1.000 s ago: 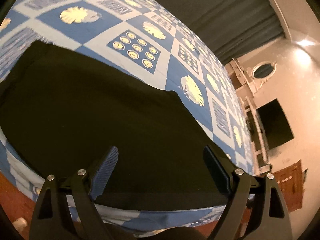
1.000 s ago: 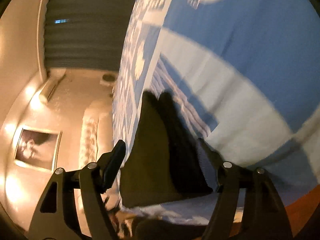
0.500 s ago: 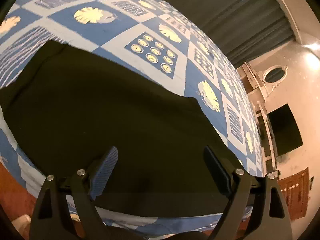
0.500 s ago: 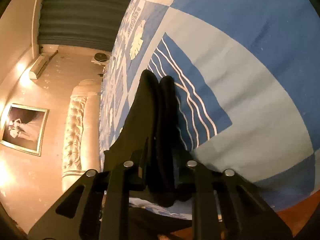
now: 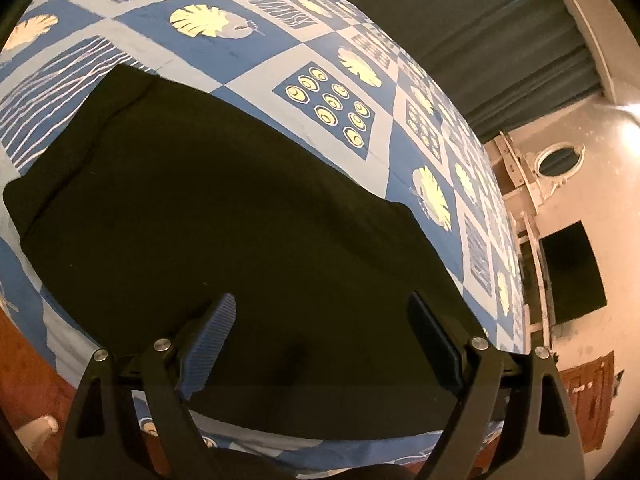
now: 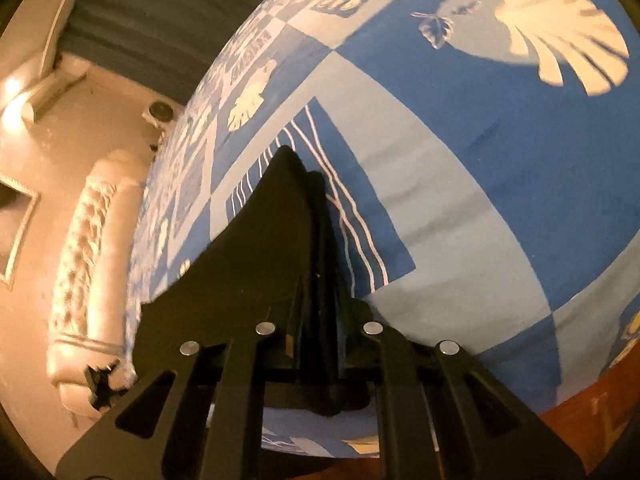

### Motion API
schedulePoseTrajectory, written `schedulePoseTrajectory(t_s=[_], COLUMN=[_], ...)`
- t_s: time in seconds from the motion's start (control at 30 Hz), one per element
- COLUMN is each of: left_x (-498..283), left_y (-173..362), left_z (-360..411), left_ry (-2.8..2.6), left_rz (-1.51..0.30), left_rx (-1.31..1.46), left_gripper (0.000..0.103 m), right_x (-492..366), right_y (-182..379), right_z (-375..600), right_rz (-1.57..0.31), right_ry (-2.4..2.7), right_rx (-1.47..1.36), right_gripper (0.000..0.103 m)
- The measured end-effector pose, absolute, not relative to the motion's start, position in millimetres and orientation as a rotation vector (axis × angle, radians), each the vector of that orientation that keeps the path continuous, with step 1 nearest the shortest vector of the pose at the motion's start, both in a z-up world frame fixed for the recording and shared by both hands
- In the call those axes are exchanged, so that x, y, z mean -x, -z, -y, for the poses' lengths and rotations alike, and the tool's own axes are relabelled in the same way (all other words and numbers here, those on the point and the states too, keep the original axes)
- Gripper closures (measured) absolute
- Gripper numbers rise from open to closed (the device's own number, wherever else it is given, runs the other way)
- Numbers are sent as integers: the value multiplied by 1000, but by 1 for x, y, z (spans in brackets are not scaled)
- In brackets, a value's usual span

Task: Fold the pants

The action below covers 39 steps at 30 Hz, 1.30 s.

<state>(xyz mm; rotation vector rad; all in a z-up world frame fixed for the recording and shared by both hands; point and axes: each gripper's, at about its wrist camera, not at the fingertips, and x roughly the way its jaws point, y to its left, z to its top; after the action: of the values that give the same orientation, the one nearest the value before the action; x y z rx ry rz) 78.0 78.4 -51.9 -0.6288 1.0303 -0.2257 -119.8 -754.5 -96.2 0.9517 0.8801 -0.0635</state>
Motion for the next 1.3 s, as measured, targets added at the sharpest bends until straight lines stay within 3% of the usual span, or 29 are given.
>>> schedulePoseTrajectory(t_s=[0.33,0.6,1.3], left_x=[-81,-81,-83], left_y=[56,56,56], left_z=[-71,-67,-71], left_ry=[217,221,218], left_rz=[-1060,-1066,-1065], left_rx=[525,500,546], left_gripper=[17,17,17], right_x=[121,123,74], right_y=[81,24,-70], right_z=[745,719,569], right_rz=[-850,-751,-713], right_ry=[117,72,-83], right_rx=[-944,-929,-725], right_gripper=[92,92,92])
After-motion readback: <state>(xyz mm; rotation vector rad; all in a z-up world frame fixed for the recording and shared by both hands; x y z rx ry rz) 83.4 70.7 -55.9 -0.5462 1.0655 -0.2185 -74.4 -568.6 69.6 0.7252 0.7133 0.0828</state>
